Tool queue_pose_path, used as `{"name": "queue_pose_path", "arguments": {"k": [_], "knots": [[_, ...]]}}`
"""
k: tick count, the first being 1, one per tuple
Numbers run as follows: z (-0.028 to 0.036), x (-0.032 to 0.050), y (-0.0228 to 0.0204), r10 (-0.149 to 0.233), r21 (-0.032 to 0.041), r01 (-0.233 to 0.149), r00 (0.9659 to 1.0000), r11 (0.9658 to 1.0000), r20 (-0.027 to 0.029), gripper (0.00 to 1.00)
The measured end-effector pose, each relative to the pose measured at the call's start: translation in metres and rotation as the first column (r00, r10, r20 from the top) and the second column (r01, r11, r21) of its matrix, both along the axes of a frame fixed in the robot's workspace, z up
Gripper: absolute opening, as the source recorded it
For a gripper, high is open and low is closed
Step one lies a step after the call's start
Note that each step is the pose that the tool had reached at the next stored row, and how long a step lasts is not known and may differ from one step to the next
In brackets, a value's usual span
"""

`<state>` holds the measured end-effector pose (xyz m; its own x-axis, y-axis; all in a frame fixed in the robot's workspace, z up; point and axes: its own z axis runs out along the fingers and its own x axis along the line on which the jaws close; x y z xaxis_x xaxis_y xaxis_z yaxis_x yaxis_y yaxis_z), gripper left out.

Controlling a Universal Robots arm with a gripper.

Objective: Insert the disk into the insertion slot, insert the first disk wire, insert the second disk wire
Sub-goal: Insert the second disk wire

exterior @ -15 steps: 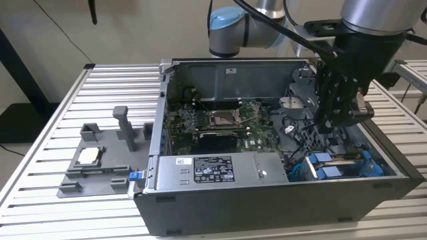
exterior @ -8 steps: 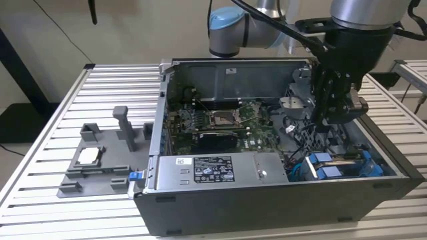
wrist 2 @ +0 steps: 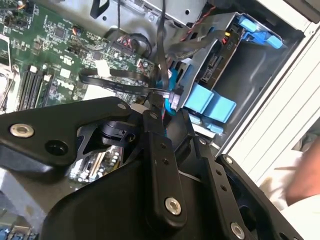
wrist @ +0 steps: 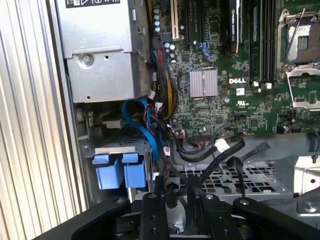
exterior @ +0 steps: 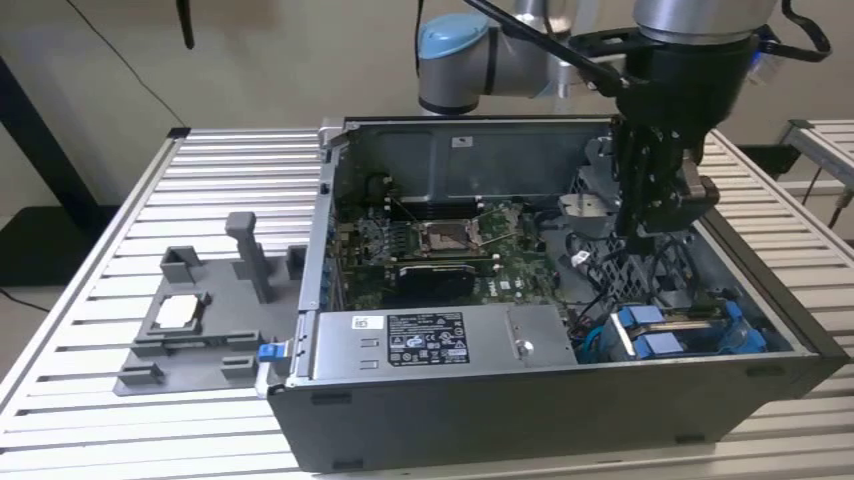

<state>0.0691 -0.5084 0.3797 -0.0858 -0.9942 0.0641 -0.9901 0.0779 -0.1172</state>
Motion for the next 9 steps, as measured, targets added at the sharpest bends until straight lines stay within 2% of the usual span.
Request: {"name": "queue_pose_path", "arguments": {"k": [2, 3, 6, 9], "knots": [[-0.0004, -0.0007, 0.0015, 0.006, -0.0228, -0.006, 1.0000, 0.9997, 0.0004, 0.33], [-0.0009, -0.0009, 0.0028, 0.010, -0.0308, -0.010, 1.0000, 0.9995, 0.0014, 0.33], [-0.0029, -0.0012, 0.0071, 0.023, -0.0496, -0.023, 0.9997, 0.9985, 0.0053, 0.33], [-0.0048, -0.0011, 0.0091, 0.045, -0.0655, -0.045, 0.9990, 0.9968, 0.0054, 0.33]]}}
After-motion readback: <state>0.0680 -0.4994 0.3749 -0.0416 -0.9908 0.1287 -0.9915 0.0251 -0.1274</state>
